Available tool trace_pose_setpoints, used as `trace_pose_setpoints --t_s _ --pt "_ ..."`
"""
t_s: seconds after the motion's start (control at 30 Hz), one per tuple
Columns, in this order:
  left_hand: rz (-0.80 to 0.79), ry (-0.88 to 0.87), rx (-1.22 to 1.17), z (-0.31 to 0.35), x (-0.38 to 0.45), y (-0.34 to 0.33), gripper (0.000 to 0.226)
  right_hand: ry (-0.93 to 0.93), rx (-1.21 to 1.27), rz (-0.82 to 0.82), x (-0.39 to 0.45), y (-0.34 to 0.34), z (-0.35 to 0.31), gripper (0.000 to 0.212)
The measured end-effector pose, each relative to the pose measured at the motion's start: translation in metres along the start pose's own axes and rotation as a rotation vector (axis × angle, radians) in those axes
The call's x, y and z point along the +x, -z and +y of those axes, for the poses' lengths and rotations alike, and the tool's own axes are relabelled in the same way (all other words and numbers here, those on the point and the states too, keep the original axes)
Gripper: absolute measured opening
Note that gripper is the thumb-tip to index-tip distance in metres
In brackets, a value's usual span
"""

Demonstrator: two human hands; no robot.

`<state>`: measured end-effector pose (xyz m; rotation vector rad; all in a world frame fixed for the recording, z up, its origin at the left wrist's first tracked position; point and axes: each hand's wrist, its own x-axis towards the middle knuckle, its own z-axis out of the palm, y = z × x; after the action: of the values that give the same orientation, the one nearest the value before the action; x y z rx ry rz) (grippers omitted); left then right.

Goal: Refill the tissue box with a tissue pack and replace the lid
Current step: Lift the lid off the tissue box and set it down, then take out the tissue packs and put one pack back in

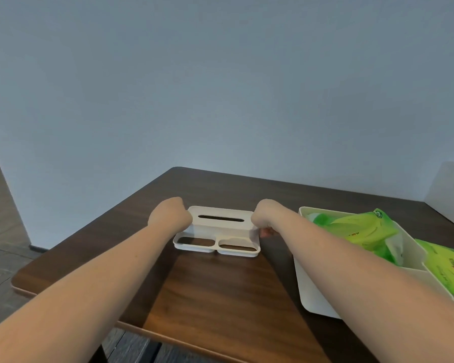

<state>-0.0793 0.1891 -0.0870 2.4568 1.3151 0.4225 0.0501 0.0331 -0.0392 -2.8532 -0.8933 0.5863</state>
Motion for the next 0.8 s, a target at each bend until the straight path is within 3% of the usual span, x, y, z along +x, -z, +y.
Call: trace_pose_setpoints --t_s 0.27,0.4,0.5,0.67,0.8 --pt "0.046 -0.122 -0.015 0.052 -0.020 0.031 0.028 0.110 0.121 0.137 -0.038 0.040 0.023 0.031" --pt "0.001 -0.218 -0.064 0.097 -0.043 0.037 0.023 0.078 0.245 0.307 -0.057 0.078 0.069 0.028" --pt "-0.033 -0.298 -0.085 0.133 -0.063 0.030 0.015 0.030 0.173 0.376 -0.074 0.095 0.110 0.032" --pt "-0.139 -0.470 -0.105 0.188 -0.099 0.018 0.057 -0.080 0.045 0.414 -0.087 0.095 0.173 0.027" --pt "-0.260 -0.534 0.049 0.213 -0.112 0.008 0.066 -0.146 0.020 0.430 -0.093 0.087 0.214 0.023"
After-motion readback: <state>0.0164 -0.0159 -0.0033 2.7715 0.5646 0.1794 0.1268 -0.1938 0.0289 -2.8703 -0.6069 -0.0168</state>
